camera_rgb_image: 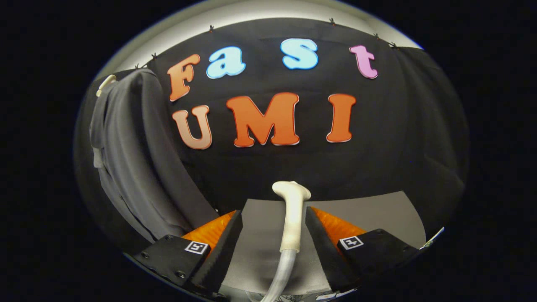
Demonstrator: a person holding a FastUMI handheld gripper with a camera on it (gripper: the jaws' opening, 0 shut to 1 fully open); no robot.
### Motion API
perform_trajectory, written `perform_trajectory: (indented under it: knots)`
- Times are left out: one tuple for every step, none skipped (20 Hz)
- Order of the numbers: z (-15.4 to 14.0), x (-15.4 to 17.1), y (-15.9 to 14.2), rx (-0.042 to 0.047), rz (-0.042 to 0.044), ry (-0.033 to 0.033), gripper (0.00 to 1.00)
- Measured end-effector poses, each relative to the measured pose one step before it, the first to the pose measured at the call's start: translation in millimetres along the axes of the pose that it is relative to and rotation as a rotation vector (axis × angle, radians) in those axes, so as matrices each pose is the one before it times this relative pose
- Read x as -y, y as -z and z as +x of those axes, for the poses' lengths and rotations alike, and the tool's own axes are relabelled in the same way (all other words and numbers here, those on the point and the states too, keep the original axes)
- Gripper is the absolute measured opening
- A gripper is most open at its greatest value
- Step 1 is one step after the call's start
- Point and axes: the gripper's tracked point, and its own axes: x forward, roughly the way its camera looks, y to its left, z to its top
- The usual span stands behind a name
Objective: Iron the clothes twice with a garment steamer, once on the left side and once on the right side.
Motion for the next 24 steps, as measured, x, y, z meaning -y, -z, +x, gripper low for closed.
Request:
perform_trajectory:
  knots:
    - [15.7,7.23,9.11,-0.03667,0.00245,0.00922,0.98]
    - [17.53,5.03,6.1,-0.0306,0.00265,0.00595,0.98]
    - [13.86,5.38,7.13,-0.03397,0.00538,0.007,0.98]
    - [11.42,2.58,6.6,-0.03428,0.01066,0.00183,0.98]
    - [10.17,0.74,8.62,-0.04158,0.00375,-0.00665,0.98]
    - [7.79,0.2,7.51,-0.037,0.00529,-0.00454,0.98]
    - [7.54,-1.65,8.6,-0.03439,0.00035,-0.01265,0.98]
    - [7.52,2.57,4.41,-0.02338,0.00132,-0.0047,0.98]
    - [5.32,1.5,5.52,-0.02556,0.00737,-0.00475,0.98]
    - [3.75,-0.61,3.25,-0.01868,0.01578,-0.00675,0.94]
    - [5.45,0.71,1.3,-0.01171,0.01396,-0.00385,0.9]
    - [3.91,1.12,1.38,-0.00941,0.01553,-0.00302,0.87]
    - [5.24,4.42,3.2,-0.00788,0.02392,-0.00012,0.83]
    - [3.36,2.92,1.75,-0.01182,0.03132,-0.00341,0.75]
    - [0.51,-3.6,0.77,0.0007,0.04161,-0.0306,0.68]
    - [3.18,-3.57,0.58,0.01066,0.05331,-0.03012,0.6]
    - [-5.09,-4.83,2.2,0.00266,0.07064,-0.03303,0.52]
    - [-0.25,-3.03,-0.84,0.01179,0.0794,-0.03471,0.51]
    - [-3.95,-2.35,2.16,-0.00861,0.05955,-0.05509,0.5]
    - [-2.51,-0.88,1.87,-0.00045,0.03851,-0.0397,0.5]
    - [1.95,-0.44,-2.34,0.02958,0.01856,-0.02285,0.49]
    - [-3.48,1.91,-2.02,0.00952,-0.01364,-0.00007,0.48]
    - [-3.73,1.62,-0.39,0.0253,-0.02757,0.01137,0.47]
    - [-1.19,-0.19,3.08,0.00987,-0.02606,0.01956,0.46]
